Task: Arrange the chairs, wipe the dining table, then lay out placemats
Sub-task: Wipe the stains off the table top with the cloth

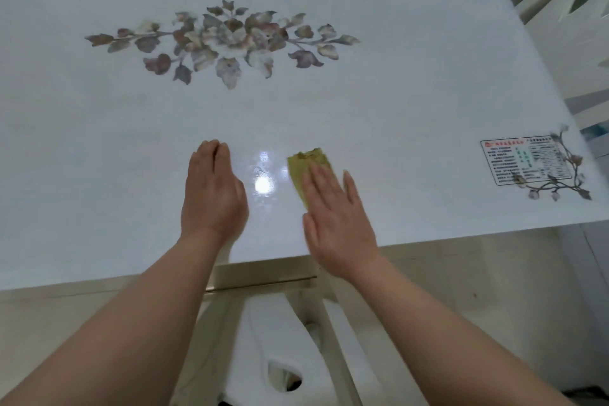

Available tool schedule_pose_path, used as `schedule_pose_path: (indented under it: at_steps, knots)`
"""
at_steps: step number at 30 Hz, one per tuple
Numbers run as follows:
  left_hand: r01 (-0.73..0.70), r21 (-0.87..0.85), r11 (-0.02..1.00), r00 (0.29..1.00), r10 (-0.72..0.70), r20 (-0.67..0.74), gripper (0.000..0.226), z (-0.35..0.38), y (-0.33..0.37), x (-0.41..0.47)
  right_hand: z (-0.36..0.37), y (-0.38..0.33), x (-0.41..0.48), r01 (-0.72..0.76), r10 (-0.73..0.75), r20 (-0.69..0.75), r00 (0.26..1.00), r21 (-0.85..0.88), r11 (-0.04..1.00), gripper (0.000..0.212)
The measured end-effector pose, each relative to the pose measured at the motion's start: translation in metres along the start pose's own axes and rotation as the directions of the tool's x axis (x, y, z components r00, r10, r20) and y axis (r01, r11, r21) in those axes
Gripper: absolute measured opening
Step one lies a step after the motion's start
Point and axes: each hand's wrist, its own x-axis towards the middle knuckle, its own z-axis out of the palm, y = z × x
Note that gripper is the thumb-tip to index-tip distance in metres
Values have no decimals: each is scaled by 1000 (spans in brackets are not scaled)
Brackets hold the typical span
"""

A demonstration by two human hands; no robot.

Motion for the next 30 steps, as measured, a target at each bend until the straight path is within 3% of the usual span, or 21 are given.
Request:
schedule_pose_path:
  at_steps: [3,8,14,23,30]
  knots:
    - [2,-2,1000,1000,-2,2,46,1,0,1,-8,36,-5,-167,166,-33,986,-45,985,64]
    - [-21,-28,999,999,20,-26,45,1,0,2,-21,65,4,-439,437,-41,899,-52,897,64]
    - [13,-185,983,1000,-9,24,50,-6,-9,0,-17,30,25,-528,525,61,849,31,849,69]
    - [74,3,997,997,-74,30,44,-53,-99,-32,8,-109,75,-243,224,174,959,98,965,75]
    - [113,43,993,991,-115,70,45,-60,-112,-41,32,-163,83,182,-206,135,969,173,968,73]
